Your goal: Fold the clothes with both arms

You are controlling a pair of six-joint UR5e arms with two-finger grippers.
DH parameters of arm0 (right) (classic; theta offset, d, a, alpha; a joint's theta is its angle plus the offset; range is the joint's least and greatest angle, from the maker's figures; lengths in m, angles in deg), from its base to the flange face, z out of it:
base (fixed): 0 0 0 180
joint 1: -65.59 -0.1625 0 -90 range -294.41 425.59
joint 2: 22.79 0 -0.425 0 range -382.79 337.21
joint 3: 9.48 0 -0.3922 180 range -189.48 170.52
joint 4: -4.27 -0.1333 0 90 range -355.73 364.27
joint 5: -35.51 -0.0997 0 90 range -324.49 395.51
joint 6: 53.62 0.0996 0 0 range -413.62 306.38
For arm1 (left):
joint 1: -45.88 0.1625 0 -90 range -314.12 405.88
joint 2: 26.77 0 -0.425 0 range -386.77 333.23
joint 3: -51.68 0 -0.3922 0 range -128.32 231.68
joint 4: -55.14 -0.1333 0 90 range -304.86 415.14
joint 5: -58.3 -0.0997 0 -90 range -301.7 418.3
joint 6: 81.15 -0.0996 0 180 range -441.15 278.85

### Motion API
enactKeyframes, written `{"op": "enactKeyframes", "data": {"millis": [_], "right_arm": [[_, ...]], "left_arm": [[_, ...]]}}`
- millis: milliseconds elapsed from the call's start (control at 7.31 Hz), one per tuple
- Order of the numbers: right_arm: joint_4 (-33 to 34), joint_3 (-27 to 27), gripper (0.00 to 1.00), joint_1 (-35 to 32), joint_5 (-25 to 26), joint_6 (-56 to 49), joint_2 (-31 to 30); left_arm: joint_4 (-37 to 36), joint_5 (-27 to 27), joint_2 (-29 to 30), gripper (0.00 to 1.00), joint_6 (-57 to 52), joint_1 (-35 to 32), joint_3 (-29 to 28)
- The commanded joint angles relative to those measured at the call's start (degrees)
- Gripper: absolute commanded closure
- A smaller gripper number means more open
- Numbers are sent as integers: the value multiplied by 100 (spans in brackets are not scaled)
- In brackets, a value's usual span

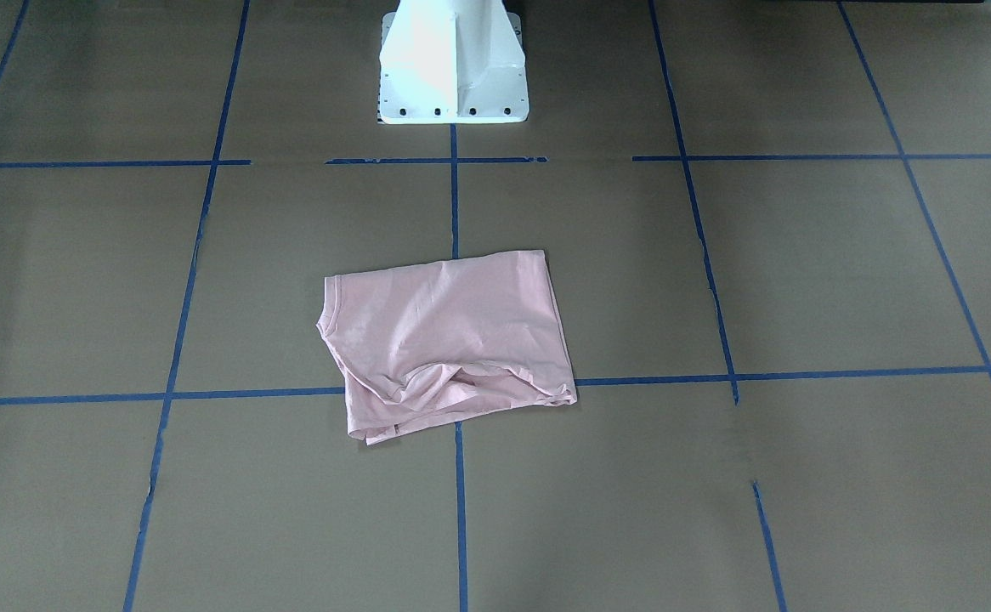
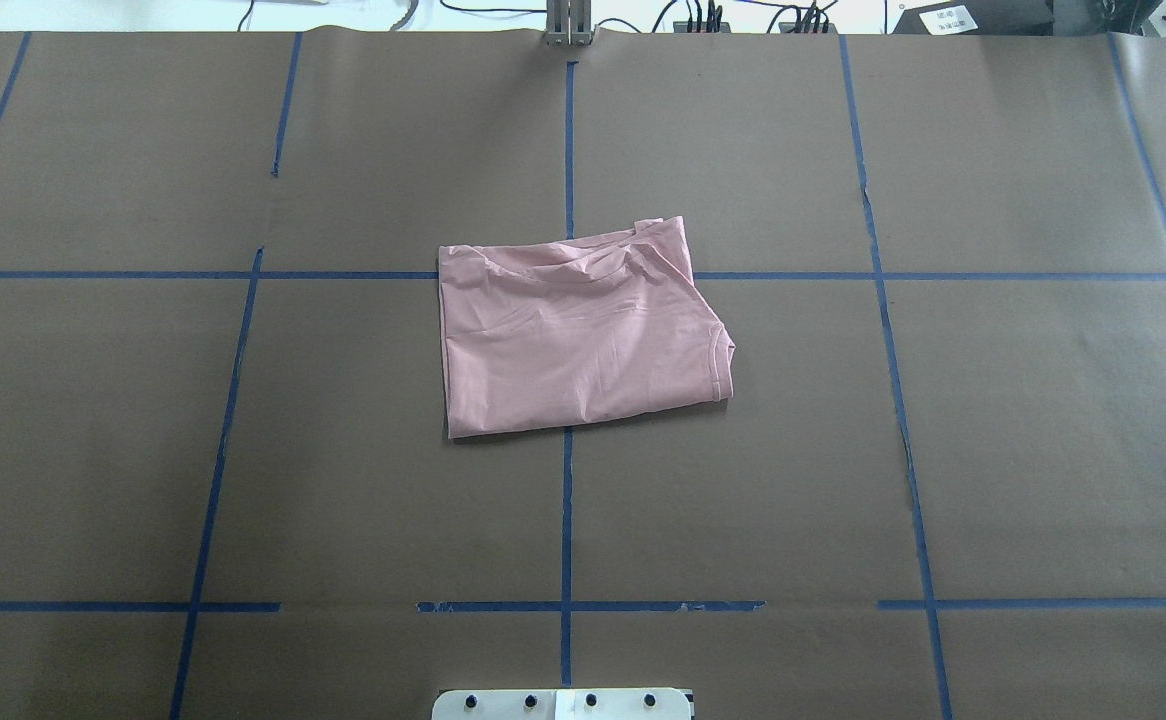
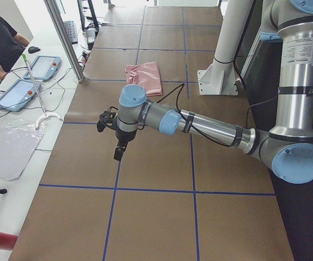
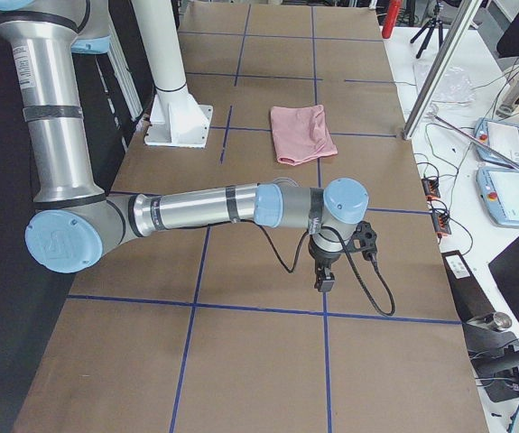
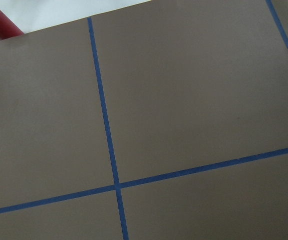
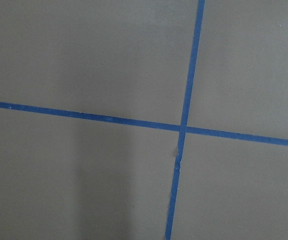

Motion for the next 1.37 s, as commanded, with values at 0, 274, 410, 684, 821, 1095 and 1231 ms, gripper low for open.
{"op": "enactKeyframes", "data": {"millis": [0,274,410,684,821,1095,1231], "right_arm": [[-78,-2,0,-3,-31,36,-218],[-166,-71,0,-3,-40,106,-228],[-175,-98,0,-3,-57,133,-245],[-385,-124,0,-3,-57,133,-350],[-421,-125,0,-3,-57,133,-386],[-438,-116,0,-38,-57,159,-403],[-587,-116,0,-64,-40,316,-404]], "left_arm": [[136,9,-268,0,-8,-29,-370],[66,27,-586,0,-942,-38,-483],[110,297,-595,0,-1157,-159,-711],[75,739,-595,0,-1299,-353,-766],[75,722,-508,0,-1326,-371,-801],[84,722,-410,0,-1326,-398,-889],[101,713,-401,0,-1326,-415,-898]]}}
